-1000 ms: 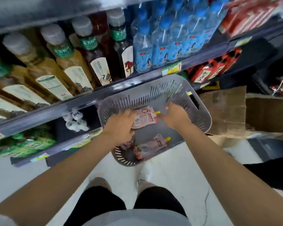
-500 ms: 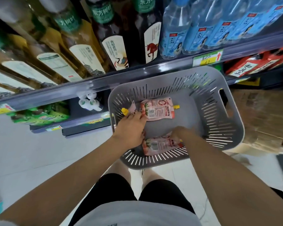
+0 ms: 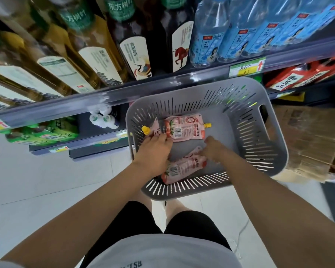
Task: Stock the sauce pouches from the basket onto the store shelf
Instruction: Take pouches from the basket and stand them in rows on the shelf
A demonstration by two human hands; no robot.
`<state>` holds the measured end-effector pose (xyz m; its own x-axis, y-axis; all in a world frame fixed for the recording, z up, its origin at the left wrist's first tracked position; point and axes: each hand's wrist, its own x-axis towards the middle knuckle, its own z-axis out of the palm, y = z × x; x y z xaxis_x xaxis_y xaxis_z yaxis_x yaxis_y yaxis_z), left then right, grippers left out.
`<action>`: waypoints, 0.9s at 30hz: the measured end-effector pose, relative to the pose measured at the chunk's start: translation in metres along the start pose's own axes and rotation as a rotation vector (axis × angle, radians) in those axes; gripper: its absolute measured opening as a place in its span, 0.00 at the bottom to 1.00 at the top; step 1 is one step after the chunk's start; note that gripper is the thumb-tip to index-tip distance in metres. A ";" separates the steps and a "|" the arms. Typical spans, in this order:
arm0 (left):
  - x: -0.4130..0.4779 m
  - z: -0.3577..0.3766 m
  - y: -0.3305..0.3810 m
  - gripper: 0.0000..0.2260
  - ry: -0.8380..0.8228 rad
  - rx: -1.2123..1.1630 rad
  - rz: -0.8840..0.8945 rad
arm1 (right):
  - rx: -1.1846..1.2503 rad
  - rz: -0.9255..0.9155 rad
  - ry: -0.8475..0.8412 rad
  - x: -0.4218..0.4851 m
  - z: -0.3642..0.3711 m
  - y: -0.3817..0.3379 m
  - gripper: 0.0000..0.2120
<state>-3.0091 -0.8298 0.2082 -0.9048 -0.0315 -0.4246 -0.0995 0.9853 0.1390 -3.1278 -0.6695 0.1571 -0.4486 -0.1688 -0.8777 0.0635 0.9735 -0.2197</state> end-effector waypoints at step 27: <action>0.031 0.007 0.030 0.12 -0.066 -0.601 -0.133 | 0.255 -0.206 0.043 -0.032 -0.008 0.009 0.29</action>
<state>-3.0377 -0.7995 0.1928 -0.8432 -0.1185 -0.5244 -0.4428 0.7062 0.5525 -3.1199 -0.6544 0.1868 -0.5122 -0.3462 -0.7860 0.1861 0.8487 -0.4951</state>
